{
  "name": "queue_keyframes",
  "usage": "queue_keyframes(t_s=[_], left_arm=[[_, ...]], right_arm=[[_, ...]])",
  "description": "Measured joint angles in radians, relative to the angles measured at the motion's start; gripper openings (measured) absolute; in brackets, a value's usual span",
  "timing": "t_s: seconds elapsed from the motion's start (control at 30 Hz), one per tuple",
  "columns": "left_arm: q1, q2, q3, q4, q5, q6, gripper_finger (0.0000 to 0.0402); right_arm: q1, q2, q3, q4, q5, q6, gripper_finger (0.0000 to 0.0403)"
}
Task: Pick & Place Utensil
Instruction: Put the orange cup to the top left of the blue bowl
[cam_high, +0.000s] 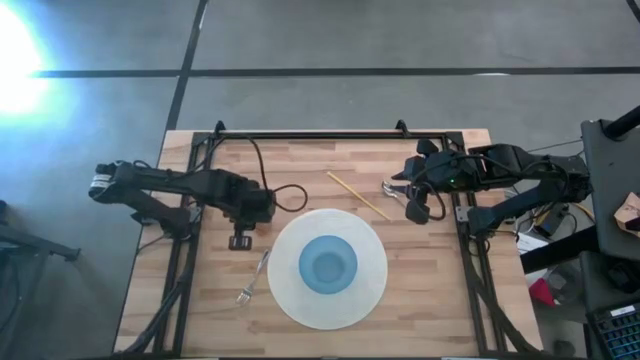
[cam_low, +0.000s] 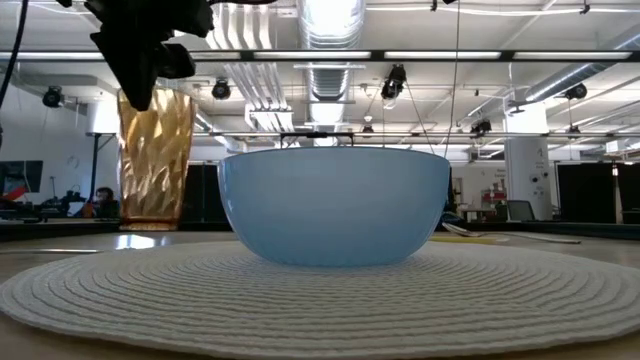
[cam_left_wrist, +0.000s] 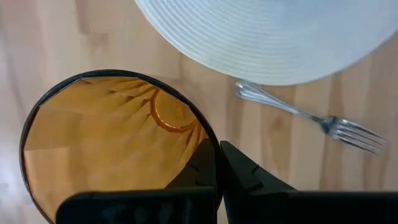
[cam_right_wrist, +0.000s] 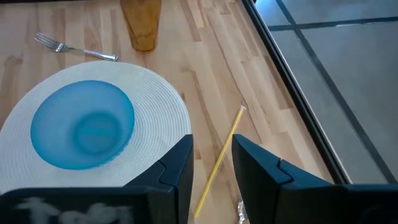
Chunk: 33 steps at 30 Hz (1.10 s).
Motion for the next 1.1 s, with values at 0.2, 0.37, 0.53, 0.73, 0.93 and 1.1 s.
queue_keyframes(t_s=[0.2, 0.37, 0.53, 0.73, 0.93, 1.1], left_arm=[[-0.001, 0.006, -0.056, 0.032, 0.001, -0.006, 0.0001], [-0.001, 0.002, -0.076, 0.054, -0.004, -0.006, 0.0001], [0.000, 0.002, -0.077, 0.063, -0.007, -0.006, 0.0002], [0.000, 0.003, -0.078, 0.063, -0.003, -0.005, 0.0014], [0.000, 0.004, -0.079, 0.064, 0.000, -0.005, 0.0021], [0.000, 0.004, -0.079, 0.064, 0.000, -0.004, 0.0029]], right_arm=[[0.000, 0.000, 0.000, 0.000, 0.000, 0.007, 0.0106], [0.000, 0.000, 0.000, 0.000, 0.000, 0.007, 0.0098], [0.000, 0.000, 0.000, 0.000, 0.000, 0.007, 0.0092], [0.000, 0.000, 0.000, 0.000, 0.000, 0.007, 0.0089], [0.000, 0.000, 0.000, 0.000, 0.000, 0.007, 0.0097], [0.000, 0.000, 0.000, 0.000, 0.000, 0.007, 0.0095]])
